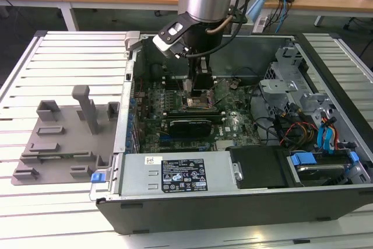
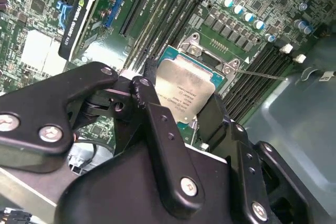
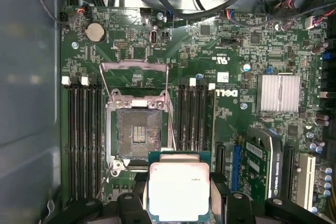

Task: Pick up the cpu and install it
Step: 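Place the cpu into insertion slot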

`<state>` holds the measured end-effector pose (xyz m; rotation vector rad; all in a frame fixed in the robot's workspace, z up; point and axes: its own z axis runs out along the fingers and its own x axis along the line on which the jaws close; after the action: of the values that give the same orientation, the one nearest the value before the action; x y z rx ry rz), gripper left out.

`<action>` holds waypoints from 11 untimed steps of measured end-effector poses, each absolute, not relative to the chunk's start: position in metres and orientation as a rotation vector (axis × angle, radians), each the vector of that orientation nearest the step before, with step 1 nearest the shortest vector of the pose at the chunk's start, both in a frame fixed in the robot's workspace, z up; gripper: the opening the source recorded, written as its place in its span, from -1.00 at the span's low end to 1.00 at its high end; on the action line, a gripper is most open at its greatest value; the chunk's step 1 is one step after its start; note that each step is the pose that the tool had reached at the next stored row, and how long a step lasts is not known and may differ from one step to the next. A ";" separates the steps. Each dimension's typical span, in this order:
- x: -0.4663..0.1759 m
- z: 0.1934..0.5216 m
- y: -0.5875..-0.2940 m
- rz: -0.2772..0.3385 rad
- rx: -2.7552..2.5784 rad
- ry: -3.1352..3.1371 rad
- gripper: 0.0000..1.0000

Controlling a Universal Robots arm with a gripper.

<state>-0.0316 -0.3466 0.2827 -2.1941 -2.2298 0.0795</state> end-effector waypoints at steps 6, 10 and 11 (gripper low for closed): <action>-0.026 0.281 -0.346 0.080 -2.194 -2.230 0.10; -0.025 0.280 -0.346 0.080 -2.194 -2.230 0.10; -0.024 0.280 -0.345 0.080 -2.194 -2.230 0.10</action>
<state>-0.0242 -0.3454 0.2797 -2.1944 -2.2299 0.0799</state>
